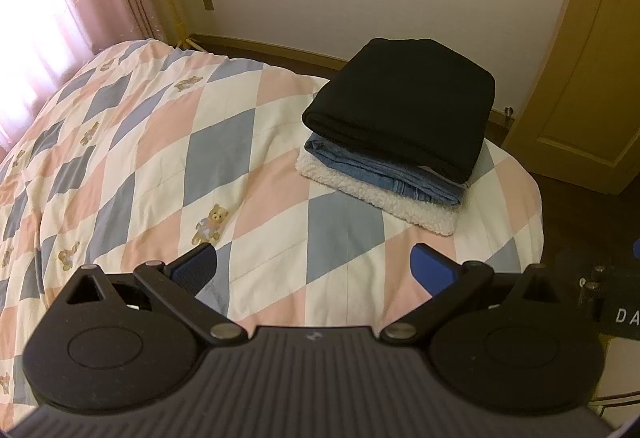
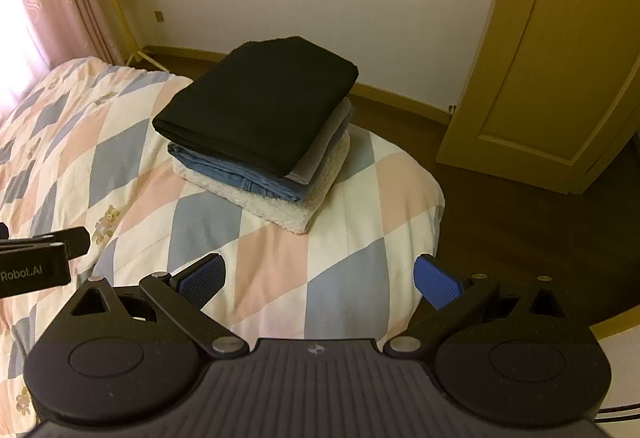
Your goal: Fold clothes
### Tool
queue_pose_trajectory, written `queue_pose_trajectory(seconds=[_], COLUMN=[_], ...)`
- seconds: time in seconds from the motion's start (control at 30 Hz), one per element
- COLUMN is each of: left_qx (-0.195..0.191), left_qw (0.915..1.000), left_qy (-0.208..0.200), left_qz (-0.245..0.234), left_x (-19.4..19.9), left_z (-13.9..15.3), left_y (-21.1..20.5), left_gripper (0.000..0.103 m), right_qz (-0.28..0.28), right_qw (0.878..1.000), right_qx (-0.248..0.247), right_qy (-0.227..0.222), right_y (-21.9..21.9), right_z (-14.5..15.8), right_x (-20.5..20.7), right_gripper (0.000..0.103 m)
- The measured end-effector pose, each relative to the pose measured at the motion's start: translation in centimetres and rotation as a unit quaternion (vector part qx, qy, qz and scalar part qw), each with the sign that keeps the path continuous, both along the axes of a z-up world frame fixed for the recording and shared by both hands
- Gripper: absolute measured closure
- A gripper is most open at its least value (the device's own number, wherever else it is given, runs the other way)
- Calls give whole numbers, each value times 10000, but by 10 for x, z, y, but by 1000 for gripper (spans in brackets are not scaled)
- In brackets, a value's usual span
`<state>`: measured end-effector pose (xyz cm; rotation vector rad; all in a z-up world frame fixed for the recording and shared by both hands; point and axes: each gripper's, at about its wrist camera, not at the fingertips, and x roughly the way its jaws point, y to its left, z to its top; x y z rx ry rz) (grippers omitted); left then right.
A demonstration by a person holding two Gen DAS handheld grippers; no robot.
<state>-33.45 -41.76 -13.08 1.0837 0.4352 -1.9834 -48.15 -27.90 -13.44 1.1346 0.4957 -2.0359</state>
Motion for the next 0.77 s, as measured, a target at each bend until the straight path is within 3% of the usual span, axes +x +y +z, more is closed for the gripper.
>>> queue_pose_trajectory(seconds=[0.77], left_qx=[41], left_qw=[9999], left_qy=[51], left_qz=[-114], left_x=[-22], left_z=[-6], left_y=[-18], left_gripper=[1], right_qz=[-92], right_qw=[9999], right_qx=[74], right_qy=[-7], right_y=[-17], right_z=[-8], right_x=[-20], right_gripper=[0])
